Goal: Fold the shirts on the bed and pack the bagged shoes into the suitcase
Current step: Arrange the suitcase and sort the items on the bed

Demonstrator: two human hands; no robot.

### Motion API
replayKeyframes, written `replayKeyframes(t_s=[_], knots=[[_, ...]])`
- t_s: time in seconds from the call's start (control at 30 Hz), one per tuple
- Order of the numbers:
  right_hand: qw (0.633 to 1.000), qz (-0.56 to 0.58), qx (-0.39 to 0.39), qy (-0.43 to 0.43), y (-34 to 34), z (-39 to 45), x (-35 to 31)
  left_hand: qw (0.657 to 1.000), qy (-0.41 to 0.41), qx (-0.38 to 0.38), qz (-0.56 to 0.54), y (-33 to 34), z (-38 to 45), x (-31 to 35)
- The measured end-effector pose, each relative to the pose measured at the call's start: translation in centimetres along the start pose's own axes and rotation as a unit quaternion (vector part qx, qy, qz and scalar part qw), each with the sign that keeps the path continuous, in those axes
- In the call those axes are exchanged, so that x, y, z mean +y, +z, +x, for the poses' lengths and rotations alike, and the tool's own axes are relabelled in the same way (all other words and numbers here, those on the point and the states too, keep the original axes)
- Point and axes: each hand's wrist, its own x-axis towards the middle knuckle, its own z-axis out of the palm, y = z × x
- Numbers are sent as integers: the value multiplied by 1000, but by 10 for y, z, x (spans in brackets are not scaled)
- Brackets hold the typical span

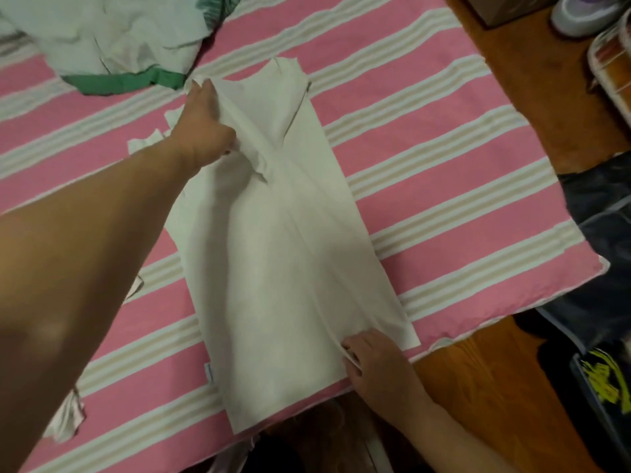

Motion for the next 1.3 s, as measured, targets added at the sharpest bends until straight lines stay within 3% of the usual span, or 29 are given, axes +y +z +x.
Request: replayKeyframes(t_s=[0.1,0.23,0.37,0.47,0.57,0.63,0.73,0.9,1.1,1.17,1.23,1.3], knots=[[999,-25,-21,-22,-2,2,-13,999,-20,-25,-17,-4,-1,-2],[985,-90,-147,-15,1,14,-12,998,-51,-43,11,3,-5,-13],[994,-67,-58,63,-3,22,19,990,-112,35,79,16,-24,-12],[964,-22,40,263,-24,30,50,971,-221,89,10,49,-80,-30],[900,143,-40,409,-36,40,62,955,-294,-30,-21,114,-174,-51],[886,193,-114,407,-38,40,62,945,-307,-111,-31,157,-228,-51],[869,251,-141,402,-43,35,65,940,-301,-162,-19,193,-273,-50],[873,207,-136,421,-42,22,72,928,-354,-117,-6,201,-312,-50],[862,139,-160,460,-35,24,73,916,-341,-207,42,208,-338,-44],[865,96,-178,460,-37,25,72,903,-321,-263,109,203,-335,-37],[880,53,-173,439,-48,38,68,877,-309,-340,143,190,-316,-32],[913,22,-132,386,-66,70,60,847,-385,-362,51,167,-282,-30]])
